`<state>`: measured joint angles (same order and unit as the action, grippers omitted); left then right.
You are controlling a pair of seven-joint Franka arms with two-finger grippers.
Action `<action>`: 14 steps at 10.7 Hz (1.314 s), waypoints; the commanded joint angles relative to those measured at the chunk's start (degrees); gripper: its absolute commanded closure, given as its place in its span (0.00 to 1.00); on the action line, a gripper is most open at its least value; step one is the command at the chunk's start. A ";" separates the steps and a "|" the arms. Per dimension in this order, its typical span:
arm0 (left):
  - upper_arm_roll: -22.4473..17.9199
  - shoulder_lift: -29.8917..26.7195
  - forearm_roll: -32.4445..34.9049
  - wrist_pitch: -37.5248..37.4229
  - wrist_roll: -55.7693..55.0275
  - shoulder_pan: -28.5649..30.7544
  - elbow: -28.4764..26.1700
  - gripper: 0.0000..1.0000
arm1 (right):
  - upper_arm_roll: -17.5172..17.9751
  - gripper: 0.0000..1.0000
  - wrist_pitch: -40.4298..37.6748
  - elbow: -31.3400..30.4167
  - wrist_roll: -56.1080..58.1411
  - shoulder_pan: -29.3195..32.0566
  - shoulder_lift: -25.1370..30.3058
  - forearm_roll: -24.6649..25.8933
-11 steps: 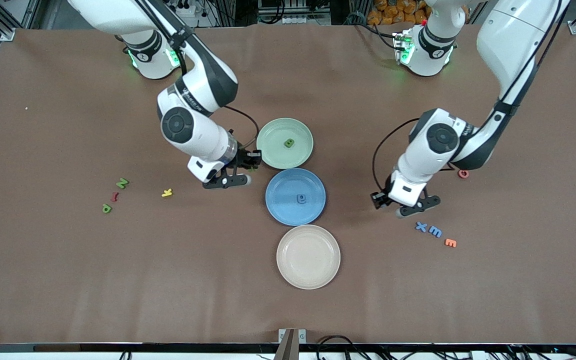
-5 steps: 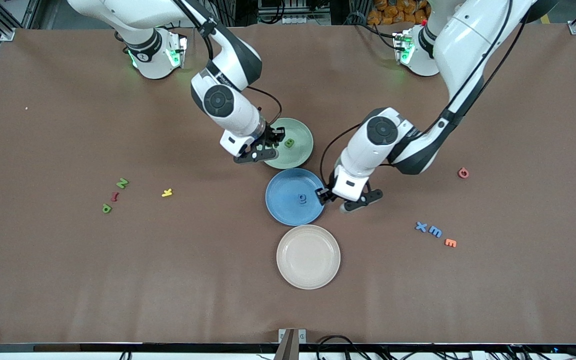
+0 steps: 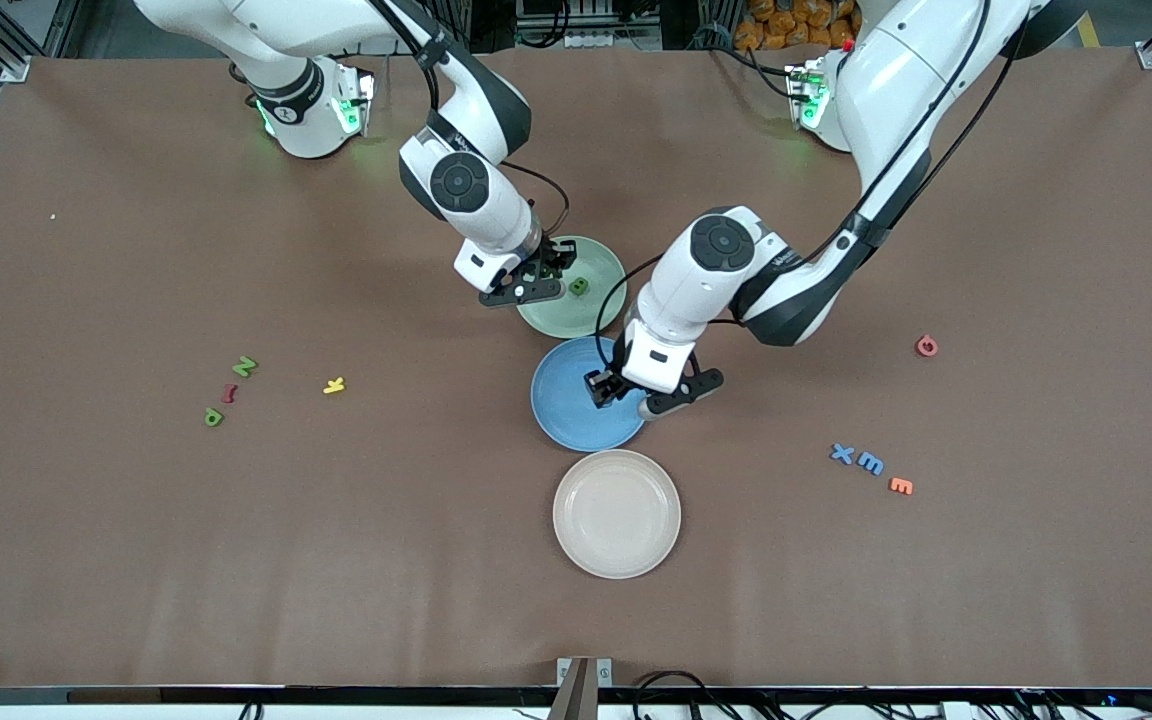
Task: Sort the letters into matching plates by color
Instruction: 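Release green u on the green plate while the left gripper releases blue G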
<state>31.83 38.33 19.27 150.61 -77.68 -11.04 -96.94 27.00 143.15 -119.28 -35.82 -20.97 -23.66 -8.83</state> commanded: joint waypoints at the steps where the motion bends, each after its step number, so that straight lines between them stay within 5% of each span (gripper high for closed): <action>1: -2.55 0.52 0.94 -0.23 -4.32 -4.76 3.15 1.00 | 1.56 0.25 0.91 -0.60 -9.41 0.49 -0.07 1.10; 2: -4.48 0.52 1.03 -0.23 -4.67 -6.69 3.16 0.43 | 1.74 0.00 0.73 -0.60 -11.97 0.49 0.02 1.10; 3: -5.98 0.52 1.73 -0.32 -4.59 -8.45 3.07 0.00 | 1.74 0.00 0.30 -0.51 -12.26 0.75 0.37 1.10; 8: -8.01 -0.09 2.00 -0.58 -4.15 -7.77 2.55 0.00 | 1.66 0.00 -3.03 -0.25 -11.30 5.31 3.96 1.10; 12: -9.95 -0.01 2.00 -10.85 3.98 -2.52 1.84 0.00 | 1.39 0.00 -18.48 4.57 -6.02 14.61 8.88 1.10; 14: -9.86 -0.09 2.00 -11.92 8.49 0.92 1.66 0.00 | -2.45 0.00 -23.49 4.59 -5.24 16.75 10.38 1.19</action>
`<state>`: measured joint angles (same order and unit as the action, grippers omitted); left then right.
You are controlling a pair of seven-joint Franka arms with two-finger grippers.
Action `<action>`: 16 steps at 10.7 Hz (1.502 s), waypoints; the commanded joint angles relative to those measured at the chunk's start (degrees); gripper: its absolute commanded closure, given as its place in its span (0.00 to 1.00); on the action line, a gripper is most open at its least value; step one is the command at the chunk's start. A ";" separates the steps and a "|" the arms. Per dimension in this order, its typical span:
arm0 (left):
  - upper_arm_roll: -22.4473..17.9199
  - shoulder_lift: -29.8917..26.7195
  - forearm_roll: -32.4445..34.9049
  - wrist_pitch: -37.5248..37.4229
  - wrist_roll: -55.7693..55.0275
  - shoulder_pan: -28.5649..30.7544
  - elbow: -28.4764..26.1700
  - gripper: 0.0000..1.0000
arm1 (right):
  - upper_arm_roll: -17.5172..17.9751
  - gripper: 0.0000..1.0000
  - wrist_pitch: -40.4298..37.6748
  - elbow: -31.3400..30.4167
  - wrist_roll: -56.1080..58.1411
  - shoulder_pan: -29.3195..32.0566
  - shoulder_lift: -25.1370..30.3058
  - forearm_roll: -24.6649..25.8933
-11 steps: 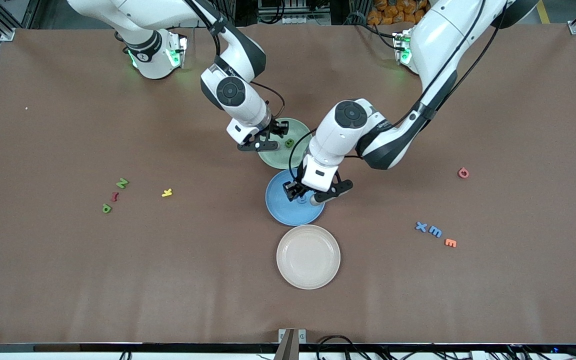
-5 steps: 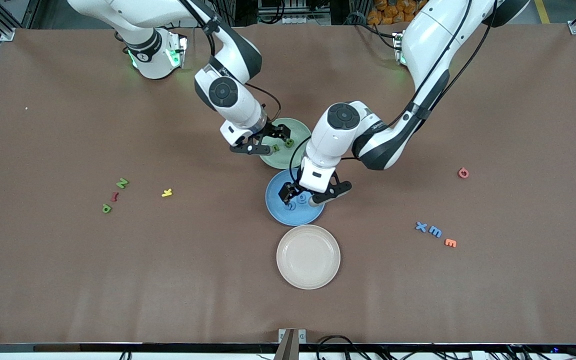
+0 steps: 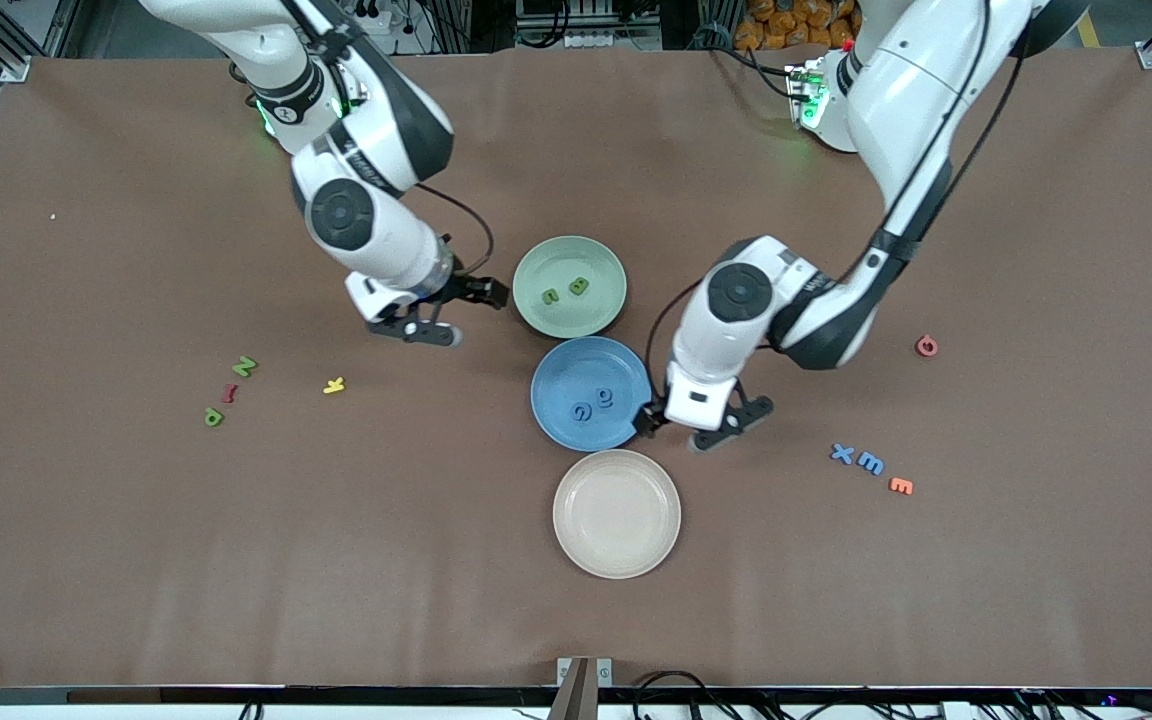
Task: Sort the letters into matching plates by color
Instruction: 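Move the right gripper to green Z while the left gripper reaches blue X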
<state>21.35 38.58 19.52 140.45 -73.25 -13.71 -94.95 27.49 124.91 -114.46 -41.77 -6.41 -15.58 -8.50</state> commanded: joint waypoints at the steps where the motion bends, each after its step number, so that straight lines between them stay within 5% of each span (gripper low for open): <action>1: 0.62 -0.35 1.75 -2.28 5.56 4.56 -0.32 0.00 | -6.54 0.00 -7.20 -0.32 0.90 2.10 2.83 0.94; 6: 0.62 -0.44 1.75 -7.38 24.94 10.70 -0.50 0.00 | -23.15 0.00 -8.98 -1.64 0.99 1.75 2.31 0.94; 10: 0.54 -0.61 1.75 -7.64 39.47 15.37 -2.60 0.00 | -31.95 0.00 -9.60 -1.73 0.11 1.31 1.96 0.94; 16: 0.54 0.26 1.75 -7.47 55.40 21.17 -3.84 0.00 | -36.72 0.09 0.58 -5.77 8.01 1.40 -0.59 1.12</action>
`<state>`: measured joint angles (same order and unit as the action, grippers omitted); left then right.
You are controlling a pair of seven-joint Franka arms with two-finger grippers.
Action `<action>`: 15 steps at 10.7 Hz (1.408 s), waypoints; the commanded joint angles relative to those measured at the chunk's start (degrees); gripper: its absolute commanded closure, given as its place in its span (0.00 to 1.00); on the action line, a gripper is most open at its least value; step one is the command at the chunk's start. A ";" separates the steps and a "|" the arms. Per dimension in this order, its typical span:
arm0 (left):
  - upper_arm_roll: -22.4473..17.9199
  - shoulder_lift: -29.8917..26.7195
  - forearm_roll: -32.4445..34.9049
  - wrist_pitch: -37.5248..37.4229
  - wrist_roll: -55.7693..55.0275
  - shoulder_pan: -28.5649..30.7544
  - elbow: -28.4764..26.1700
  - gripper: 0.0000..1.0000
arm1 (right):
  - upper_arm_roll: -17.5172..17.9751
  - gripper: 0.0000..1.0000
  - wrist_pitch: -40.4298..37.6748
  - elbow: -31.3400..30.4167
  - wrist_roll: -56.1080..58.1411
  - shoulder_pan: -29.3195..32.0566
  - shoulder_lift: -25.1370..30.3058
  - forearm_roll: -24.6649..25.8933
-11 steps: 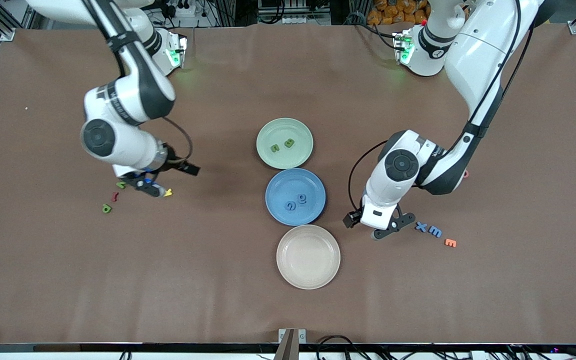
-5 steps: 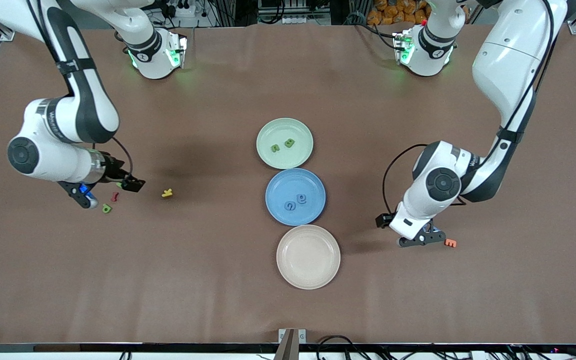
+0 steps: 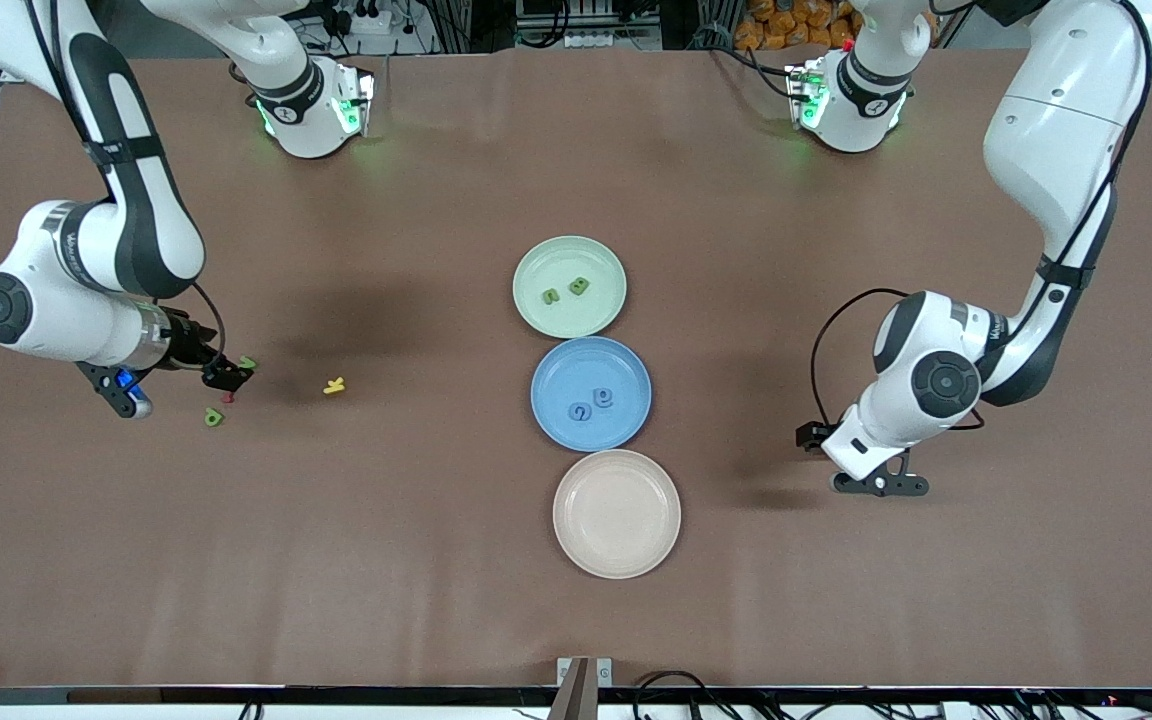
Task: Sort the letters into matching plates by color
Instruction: 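Move the right gripper to green Z while the left gripper reaches blue X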
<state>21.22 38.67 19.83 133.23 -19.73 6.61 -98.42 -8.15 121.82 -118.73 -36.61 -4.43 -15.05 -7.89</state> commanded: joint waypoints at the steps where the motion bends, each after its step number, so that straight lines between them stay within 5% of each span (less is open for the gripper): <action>1: 0.67 0.96 1.53 0.09 2.15 1.12 -0.02 0.00 | -1.34 0.12 5.95 -2.29 4.16 -0.67 -1.73 0.51; 4: 0.67 2.81 1.44 3.60 2.15 1.38 -0.36 0.00 | -1.43 0.15 17.47 -8.62 4.44 -1.11 -2.26 0.59; 15: -0.47 3.96 5.83 7.48 4.44 2.79 -2.56 0.00 | -3.02 0.23 28.91 -17.77 10.93 -0.93 -2.70 0.59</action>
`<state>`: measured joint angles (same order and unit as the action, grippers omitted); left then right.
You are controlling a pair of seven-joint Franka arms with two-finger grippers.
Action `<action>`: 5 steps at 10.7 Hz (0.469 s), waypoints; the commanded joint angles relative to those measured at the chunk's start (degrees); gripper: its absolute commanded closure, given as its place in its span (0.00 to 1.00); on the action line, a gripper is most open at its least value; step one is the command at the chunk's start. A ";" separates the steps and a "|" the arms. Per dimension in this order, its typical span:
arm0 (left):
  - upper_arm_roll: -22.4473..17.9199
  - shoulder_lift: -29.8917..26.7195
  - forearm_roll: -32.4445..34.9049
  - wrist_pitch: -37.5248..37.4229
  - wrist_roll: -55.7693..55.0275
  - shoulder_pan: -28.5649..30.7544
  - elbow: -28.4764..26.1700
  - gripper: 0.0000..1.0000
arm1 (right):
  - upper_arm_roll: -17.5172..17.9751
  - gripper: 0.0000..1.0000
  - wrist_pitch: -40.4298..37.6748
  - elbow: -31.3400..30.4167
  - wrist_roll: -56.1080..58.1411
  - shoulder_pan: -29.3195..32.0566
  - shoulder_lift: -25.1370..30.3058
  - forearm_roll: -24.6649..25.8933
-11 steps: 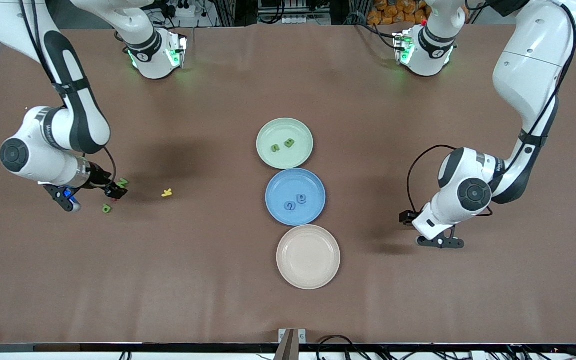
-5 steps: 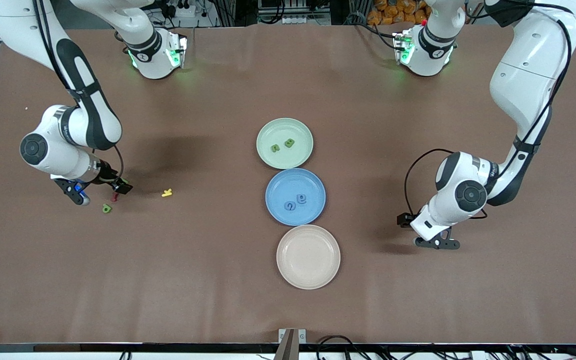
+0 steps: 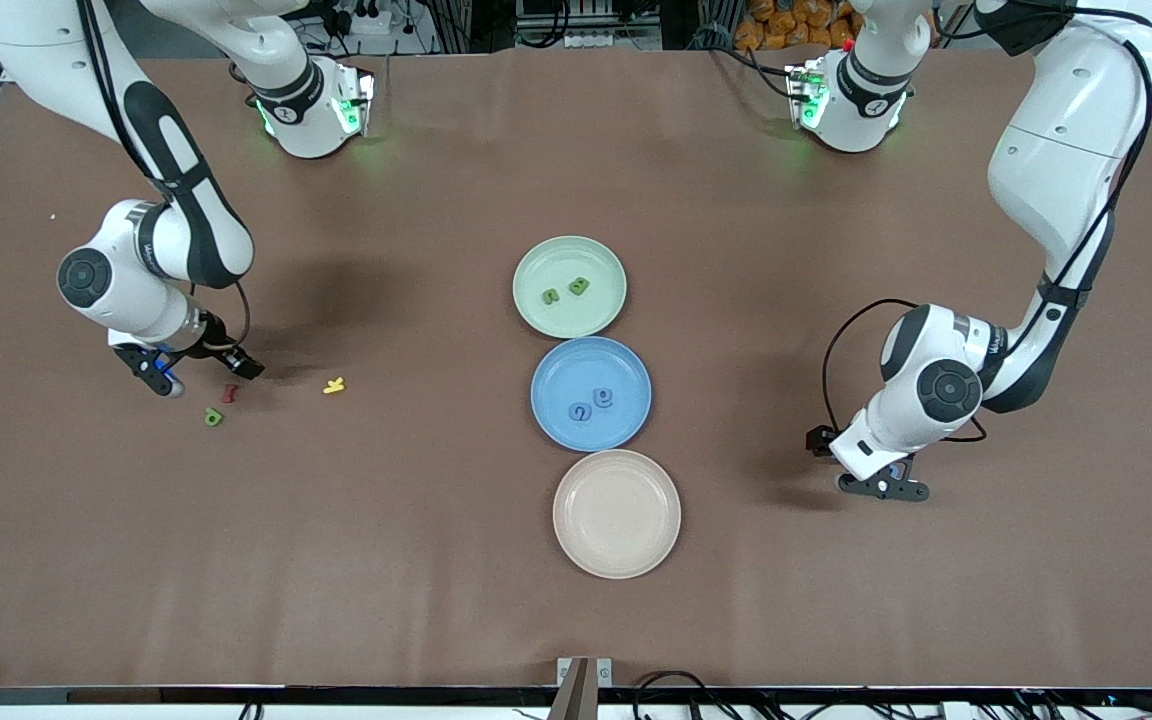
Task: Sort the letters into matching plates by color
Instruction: 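Grasp green Z with the right gripper while the left gripper grasps blue X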
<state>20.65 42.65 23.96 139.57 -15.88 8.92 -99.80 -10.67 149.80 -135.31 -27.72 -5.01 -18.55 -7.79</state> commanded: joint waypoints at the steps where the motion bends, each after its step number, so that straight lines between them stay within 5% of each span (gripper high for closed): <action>1: 0.09 -0.02 1.71 1.14 0.58 0.40 -1.27 0.00 | -0.49 0.24 0.94 -1.18 2.58 -0.26 0.80 0.49; 3: 0.09 0.07 1.71 1.14 0.50 0.39 -1.27 0.03 | -0.49 0.27 0.94 -1.10 3.02 -0.26 0.71 0.49; 5: 0.09 0.24 1.45 1.14 -1.51 -0.13 -1.18 0.99 | -0.49 0.30 1.81 -1.10 3.37 -0.18 0.45 0.49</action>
<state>20.67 42.66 24.00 139.85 -15.81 8.92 -100.29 -10.72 149.98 -135.44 -25.28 -5.01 -18.55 -7.78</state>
